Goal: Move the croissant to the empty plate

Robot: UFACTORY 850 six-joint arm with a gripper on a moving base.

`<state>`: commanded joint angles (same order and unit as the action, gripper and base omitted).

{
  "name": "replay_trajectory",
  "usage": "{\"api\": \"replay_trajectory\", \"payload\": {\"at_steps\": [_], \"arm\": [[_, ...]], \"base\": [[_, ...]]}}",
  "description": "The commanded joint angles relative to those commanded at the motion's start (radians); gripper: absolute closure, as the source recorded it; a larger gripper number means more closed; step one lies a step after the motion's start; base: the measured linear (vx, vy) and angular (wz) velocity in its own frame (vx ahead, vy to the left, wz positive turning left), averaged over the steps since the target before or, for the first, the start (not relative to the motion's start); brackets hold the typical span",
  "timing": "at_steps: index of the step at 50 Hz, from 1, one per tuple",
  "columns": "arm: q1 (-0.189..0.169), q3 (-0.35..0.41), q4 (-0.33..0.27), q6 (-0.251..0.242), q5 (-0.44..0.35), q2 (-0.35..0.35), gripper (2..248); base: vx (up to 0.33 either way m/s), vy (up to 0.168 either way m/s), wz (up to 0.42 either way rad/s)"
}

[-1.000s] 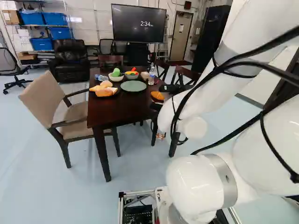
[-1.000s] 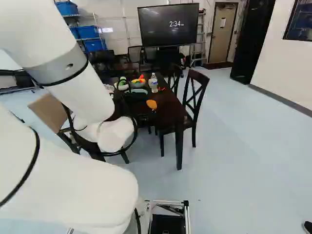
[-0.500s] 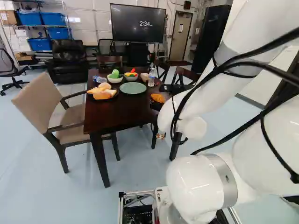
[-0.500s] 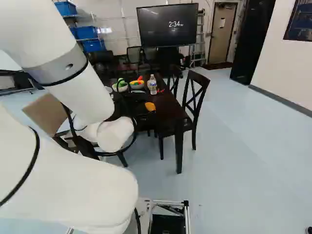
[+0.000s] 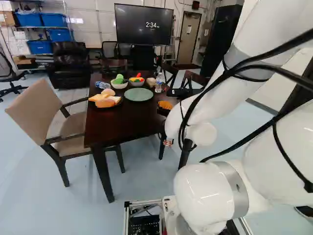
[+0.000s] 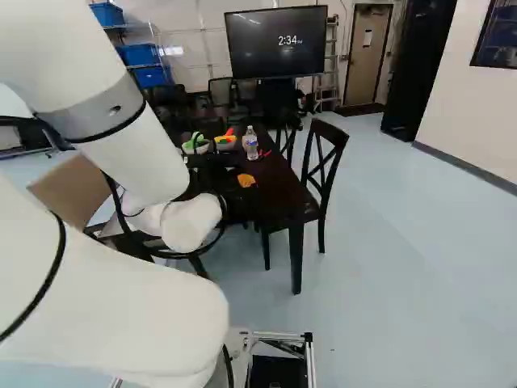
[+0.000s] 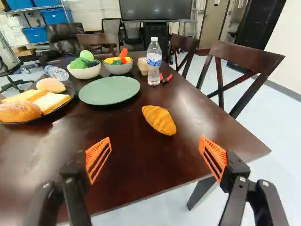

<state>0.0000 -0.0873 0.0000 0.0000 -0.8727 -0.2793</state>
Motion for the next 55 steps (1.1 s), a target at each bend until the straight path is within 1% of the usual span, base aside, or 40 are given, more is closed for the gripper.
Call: {"api": "replay_trajectory", "payload": {"at_steps": [23, 40, 41, 45, 55], "arm": [[0.0, 0.0, 0.0, 0.0, 0.0, 0.0, 3], [0.0, 0.0, 0.0, 0.0, 0.0, 0.0, 3], [0.0, -0.005, 0.0, 0.0, 0.0, -0.01, 3], [0.0, -0.014, 0.0, 0.0, 0.0, -0.011, 3], [0.001, -0.06, 0.0, 0.0, 0.0, 0.012, 3]], "base": [[0.06, -0.001, -0.006], [0.001, 0.0, 0.0], [0.0, 0.0, 0.0], [0.0, 0.0, 0.0], [0.0, 0.0, 0.0]]}}
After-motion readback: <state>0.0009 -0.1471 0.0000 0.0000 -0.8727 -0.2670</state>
